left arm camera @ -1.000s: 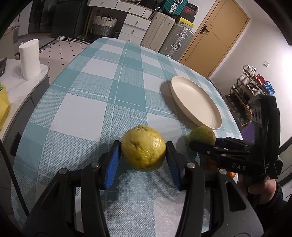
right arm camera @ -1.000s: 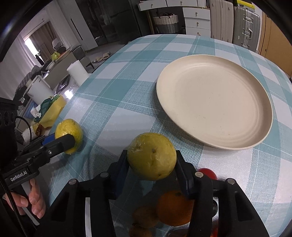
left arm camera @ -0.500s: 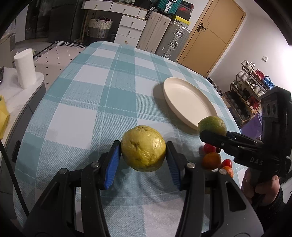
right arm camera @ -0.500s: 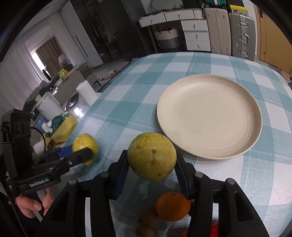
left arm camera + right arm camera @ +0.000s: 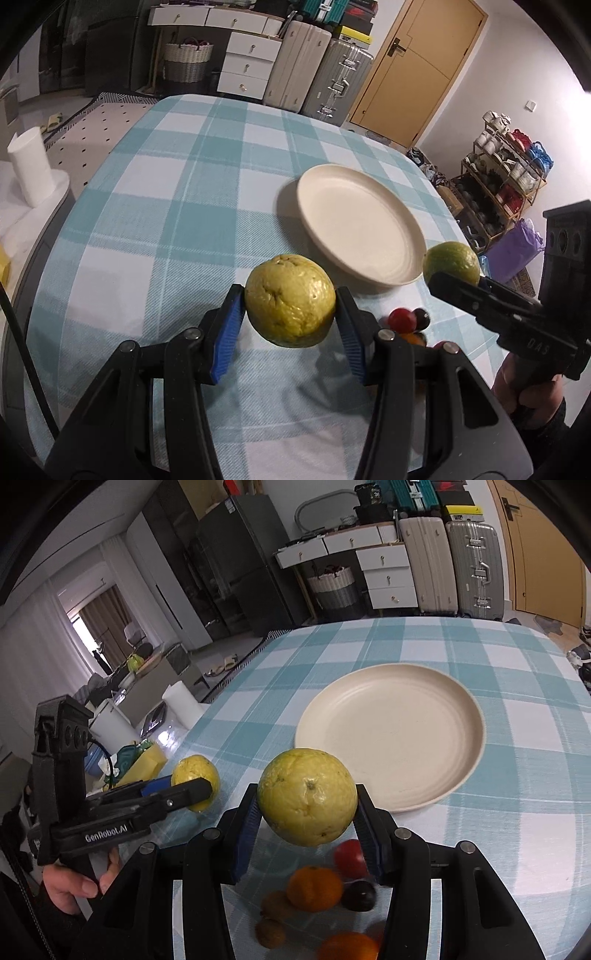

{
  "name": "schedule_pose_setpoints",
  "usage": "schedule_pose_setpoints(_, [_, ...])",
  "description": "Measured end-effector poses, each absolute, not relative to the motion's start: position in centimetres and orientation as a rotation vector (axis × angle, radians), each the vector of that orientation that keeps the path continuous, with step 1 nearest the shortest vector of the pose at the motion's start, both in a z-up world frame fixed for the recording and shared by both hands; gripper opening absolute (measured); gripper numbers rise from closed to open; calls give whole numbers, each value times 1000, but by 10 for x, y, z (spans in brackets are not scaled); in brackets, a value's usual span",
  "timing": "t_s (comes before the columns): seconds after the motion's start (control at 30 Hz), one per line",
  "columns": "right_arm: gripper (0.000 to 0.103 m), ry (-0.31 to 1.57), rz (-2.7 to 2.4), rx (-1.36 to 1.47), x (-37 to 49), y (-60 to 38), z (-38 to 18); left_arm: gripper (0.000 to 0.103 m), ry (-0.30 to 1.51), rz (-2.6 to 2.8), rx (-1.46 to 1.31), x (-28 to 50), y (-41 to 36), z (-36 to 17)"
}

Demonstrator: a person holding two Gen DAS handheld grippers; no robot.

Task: Organize fruits
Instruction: 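Carry the yellow citrus toward the plate with the left gripper while the right gripper grasps the green citrus, then lower both citrus onto the cream plate and open both grippers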

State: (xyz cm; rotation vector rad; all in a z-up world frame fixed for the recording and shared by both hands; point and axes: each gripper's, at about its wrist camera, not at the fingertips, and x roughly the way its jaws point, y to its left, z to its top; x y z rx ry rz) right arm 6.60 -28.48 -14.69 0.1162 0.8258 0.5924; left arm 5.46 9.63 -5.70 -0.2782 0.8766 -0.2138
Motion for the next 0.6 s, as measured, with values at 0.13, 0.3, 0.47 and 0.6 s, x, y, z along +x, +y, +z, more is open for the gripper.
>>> schedule_pose_setpoints(0.13, [49,806,584,131,68,-299,-142,47,868,-216,-250,67,84,-46])
schedule_pose_setpoints(0.3, [49,781,569,134,76,-315,-133,47,859,-234,-238,86,73,-33])
schedule_pose_setpoints(0.47, [49,763,556,134,91,-325,-122,47,852,-262,-230,106,61,-20])
schedule_pose_setpoints(0.6, [49,745,554,121,105,-328,-113,47,853,-280,-225,125,52,-13])
